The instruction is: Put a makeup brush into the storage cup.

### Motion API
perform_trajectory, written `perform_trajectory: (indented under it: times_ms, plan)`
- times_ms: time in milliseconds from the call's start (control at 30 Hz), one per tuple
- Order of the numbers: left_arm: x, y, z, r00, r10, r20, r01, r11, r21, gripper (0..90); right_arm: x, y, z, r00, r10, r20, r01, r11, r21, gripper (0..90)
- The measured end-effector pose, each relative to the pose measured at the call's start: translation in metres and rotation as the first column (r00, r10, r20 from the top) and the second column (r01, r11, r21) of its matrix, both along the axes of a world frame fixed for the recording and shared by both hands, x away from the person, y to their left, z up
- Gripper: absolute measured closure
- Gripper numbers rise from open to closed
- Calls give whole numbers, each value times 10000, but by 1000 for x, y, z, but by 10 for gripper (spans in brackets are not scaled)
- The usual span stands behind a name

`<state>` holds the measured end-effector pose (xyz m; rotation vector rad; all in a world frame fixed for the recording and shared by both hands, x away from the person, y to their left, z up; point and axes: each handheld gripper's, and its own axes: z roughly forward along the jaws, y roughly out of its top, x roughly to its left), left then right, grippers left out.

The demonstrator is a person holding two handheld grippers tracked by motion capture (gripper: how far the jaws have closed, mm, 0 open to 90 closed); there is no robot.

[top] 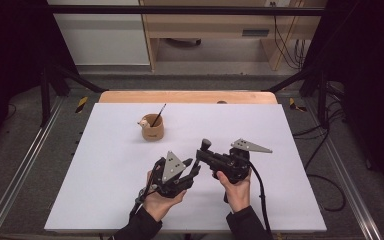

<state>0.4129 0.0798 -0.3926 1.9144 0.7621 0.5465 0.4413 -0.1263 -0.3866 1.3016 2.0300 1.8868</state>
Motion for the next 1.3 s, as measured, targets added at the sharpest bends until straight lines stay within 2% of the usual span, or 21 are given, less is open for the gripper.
perform_trajectory:
  times_ms: [167, 333, 400, 467, 767, 933, 1100, 1300]
  plan:
    - [4, -2, 3, 9999, -5, -156, 6, 10000, 36, 608, -2, 6, 2, 9990, 266, 367, -258, 9994, -234, 777]
    - [6, -1, 6, 9995, -86, -293, 80, 9998, -192, 689, -4, 10, 5, 9967, 506, 641, -480, 9980, -422, 776]
    - [6, -1, 7, 9994, -125, -308, 118, 9996, -253, 747, -5, 11, 5, 9962, 544, 686, -514, 9977, -436, 776]
    - [6, -1, 7, 9994, -103, -319, 94, 9996, -269, 769, -5, 11, 5, 9959, 564, 704, -537, 9977, -403, 776]
    - [7, -1, 7, 9997, 45, -228, -52, 9995, -299, 777, -5, 11, 6, 9960, 491, 749, -466, 9983, -351, 763]
    - [13, 7, 7, 9991, 352, -240, -360, 9988, -344, 777, -7, 7, 7, 9949, 378, 936, -344, 9987, -373, 659]
    - [20, 21, 7, 9971, 731, -210, -740, 9961, -483, 777, -8, -3, 9, 9928, 89, 1196, -40, 9991, -415, 560]
    - [27, 45, 11, 9951, 984, -117, -990, 9925, -710, 777, -9, -17, 11, 9886, -243, 1487, 398, 9939, -1026, 452]
